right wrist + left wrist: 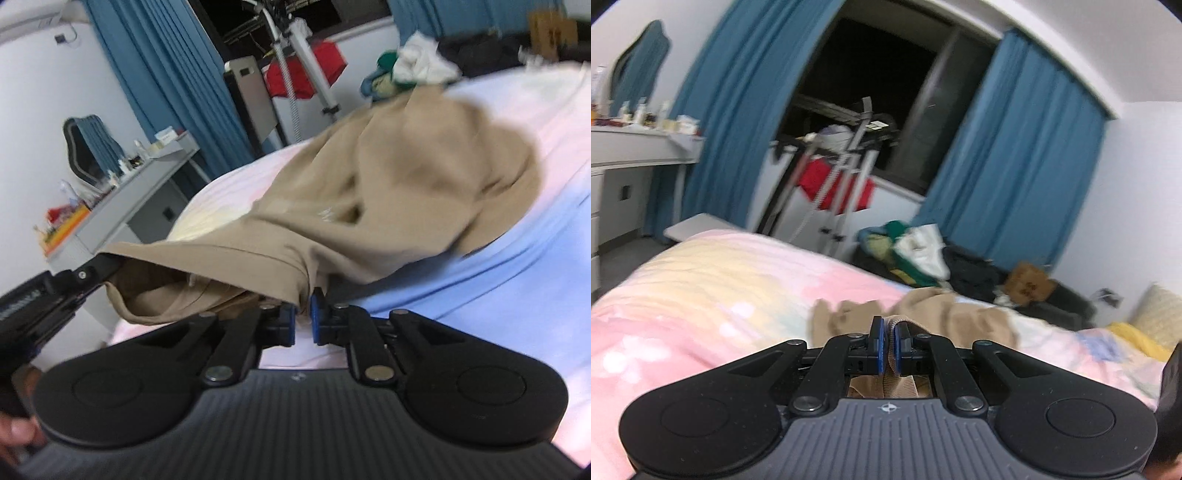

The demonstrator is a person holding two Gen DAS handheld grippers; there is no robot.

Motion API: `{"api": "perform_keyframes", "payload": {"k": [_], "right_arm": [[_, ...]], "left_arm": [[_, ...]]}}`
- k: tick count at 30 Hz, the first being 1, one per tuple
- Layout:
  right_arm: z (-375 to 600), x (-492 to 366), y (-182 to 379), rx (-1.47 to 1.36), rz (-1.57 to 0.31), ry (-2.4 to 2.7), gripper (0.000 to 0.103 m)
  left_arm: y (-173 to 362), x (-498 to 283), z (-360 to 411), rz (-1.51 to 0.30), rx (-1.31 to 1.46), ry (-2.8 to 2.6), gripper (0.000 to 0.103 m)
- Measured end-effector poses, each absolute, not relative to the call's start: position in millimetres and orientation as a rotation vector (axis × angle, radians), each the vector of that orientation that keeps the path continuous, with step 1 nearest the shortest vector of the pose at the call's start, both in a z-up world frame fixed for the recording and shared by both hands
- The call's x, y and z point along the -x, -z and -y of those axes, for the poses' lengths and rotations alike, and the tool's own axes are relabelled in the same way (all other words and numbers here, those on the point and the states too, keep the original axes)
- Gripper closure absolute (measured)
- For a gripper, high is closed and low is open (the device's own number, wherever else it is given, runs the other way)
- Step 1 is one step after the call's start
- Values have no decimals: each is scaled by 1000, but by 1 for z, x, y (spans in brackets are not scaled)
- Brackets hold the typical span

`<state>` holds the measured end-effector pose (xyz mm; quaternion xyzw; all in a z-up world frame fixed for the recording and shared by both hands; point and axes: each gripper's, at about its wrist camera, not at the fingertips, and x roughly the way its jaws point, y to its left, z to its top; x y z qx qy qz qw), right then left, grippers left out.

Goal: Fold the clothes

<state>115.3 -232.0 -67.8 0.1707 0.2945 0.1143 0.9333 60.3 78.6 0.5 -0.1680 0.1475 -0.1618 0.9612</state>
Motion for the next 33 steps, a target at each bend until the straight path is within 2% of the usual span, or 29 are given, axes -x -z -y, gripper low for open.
{"api": "perform_keyframes", "payload": {"k": [6,10,12,15,18,20,21,22,24,33], "right_arm": [[266,-64,4,-110,-432,-135,94],[273,-43,6,148,-370,73,93],[290,-47,26,99,-452,97,93],[319,-60,50,-180,-580,-30,92],[323,-69,54,-361,-590,-162,90],[314,-71,53,-409,-581,-250,85],[301,-70,52,-401,-580,-292,73],[288,-70,53,-371,-586,-335,56],[260,-70,55,-285,-603,-415,42],[179,-85,71,-19,-532,-386,44]], "left_arm": [[-6,-33,-66,-223,359,473,97],[3,-33,-48,-280,305,465,98],[8,-35,-40,-310,278,454,97],[14,-36,-31,-331,247,440,97],[15,-37,-27,-342,229,431,97],[15,-38,-26,-348,226,430,97],[15,-39,-26,-352,227,430,97],[15,-40,-26,-355,228,430,97],[14,-41,-27,-360,234,432,97],[12,-40,-31,-360,231,406,97]]}}
